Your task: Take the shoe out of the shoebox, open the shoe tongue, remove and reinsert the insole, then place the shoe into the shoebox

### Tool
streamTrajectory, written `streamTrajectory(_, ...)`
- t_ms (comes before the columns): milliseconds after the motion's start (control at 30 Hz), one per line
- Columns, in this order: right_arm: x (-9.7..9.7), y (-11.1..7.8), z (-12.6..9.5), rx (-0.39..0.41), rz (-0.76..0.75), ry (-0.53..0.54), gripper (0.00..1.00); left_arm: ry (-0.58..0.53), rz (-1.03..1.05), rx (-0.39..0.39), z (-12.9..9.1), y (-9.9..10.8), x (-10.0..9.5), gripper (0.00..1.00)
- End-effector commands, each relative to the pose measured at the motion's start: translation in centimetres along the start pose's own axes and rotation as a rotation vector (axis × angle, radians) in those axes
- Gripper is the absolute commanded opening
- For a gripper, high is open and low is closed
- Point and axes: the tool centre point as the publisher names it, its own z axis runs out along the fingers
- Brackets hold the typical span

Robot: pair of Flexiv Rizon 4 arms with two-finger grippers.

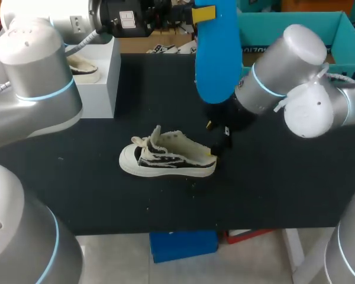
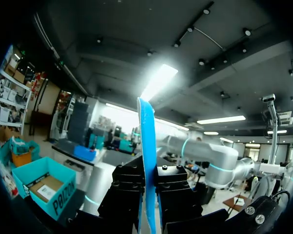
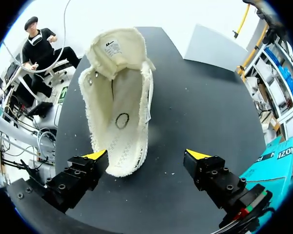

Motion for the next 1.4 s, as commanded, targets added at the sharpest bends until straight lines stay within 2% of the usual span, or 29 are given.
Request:
streamTrajectory(33, -0.4, 1.2, 0.4, 0.42, 0.003, -0.024, 1.0, -0.002, 0.001, 0.0, 0.1, 0.1, 0.0, 0.0)
streamTrajectory(300, -0.4, 3.2, 1.7, 0.479, 0.002, -0.039, 1.0, -0.002, 0.001, 0.0, 0.1, 0.1, 0.0, 0.0)
streamTrajectory(800, -0.8, 6.5, 3.8, 0.478, -0.06, 0.004, 1.0, -0.002, 0.001, 0.0, 0.1, 0.1, 0.0, 0.0)
streamTrajectory(1000, -0.6, 6.7, 4.9, 0.456, -0.055, 0.024, 1.0, -0.002, 0.001, 0.0, 0.1, 0.1, 0.0, 0.0)
streamTrajectory(1133, -0.5, 6.7, 5.4, 0.433, -0.042, 0.034, 0.94, -0.002, 0.001, 0.0, 0.1, 0.1, 0.0, 0.0)
streamTrajectory(1167, -0.5, 6.7, 5.5, 0.425, -0.039, 0.035, 0.9, -0.002, 0.001, 0.0, 0.1, 0.1, 0.0, 0.0)
streamTrajectory(1233, -0.5, 6.8, 5.6, 0.403, -0.032, 0.035, 0.49, -0.002, 0.001, 0.0, 0.1, 0.1, 0.0, 0.0)
streamTrajectory(1267, -0.6, 6.8, 5.8, 0.388, -0.026, 0.048, 0.15, -0.002, 0.001, 0.0, 0.1, 0.1, 0.0, 0.0)
streamTrajectory(1300, -0.6, 6.9, 6.0, 0.359, -0.023, 0.065, 0.0, -0.002, 0.001, 0.0, 0.1, 0.1, 0.0, 0.0)
streamTrajectory(1400, -0.6, 6.9, 6.0, 0.359, -0.023, 0.065, 0.0, -0.002, 0.001, 0.0, 0.1, 0.1, 0.0, 0.0)
